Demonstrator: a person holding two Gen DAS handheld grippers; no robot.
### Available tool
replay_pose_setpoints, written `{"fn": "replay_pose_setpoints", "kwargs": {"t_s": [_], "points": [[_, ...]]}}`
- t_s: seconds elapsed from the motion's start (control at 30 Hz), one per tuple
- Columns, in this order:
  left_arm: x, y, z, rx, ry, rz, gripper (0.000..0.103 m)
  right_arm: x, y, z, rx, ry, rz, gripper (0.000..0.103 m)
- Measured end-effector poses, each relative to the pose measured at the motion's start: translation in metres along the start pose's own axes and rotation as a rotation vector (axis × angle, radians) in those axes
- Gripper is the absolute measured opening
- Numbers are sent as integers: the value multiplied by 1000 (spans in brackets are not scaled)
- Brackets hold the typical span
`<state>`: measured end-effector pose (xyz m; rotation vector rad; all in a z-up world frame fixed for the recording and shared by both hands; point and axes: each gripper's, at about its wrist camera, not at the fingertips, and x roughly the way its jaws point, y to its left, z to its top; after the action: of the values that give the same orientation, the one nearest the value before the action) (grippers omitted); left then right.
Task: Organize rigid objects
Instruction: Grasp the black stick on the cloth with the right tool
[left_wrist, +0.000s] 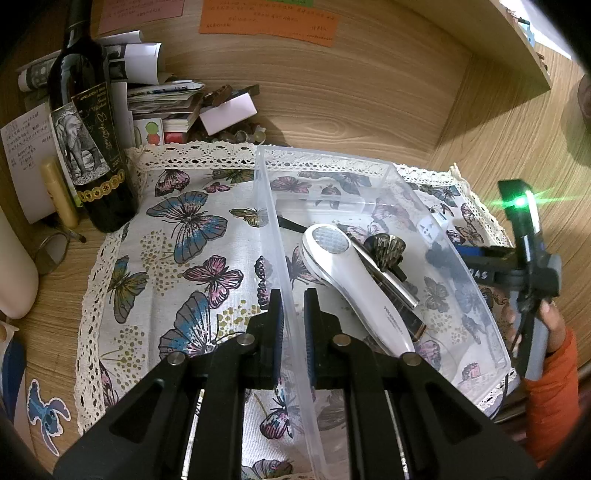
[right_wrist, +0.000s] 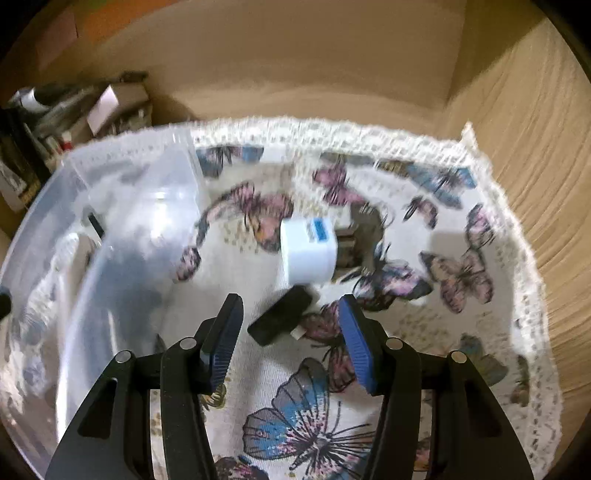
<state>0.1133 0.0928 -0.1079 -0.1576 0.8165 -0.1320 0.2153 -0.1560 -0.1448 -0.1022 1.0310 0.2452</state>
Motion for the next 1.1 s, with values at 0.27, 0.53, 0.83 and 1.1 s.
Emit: {"fn": "replay_pose_setpoints", "kwargs": {"t_s": [0.27,0.53,0.83,1.1], "points": [[0,0,0,2,0,0,9,0,-2,-4,-11,-15,-1,32],[0,0,0,2,0,0,9,-14,0,-4,-7,-47,-2,32],[0,0,0,2,0,0,9,-59,12,3,-44,-158,-2,32],[0,0,0,2,0,0,9,-90,34,14,-95,-260,19,32]]}}
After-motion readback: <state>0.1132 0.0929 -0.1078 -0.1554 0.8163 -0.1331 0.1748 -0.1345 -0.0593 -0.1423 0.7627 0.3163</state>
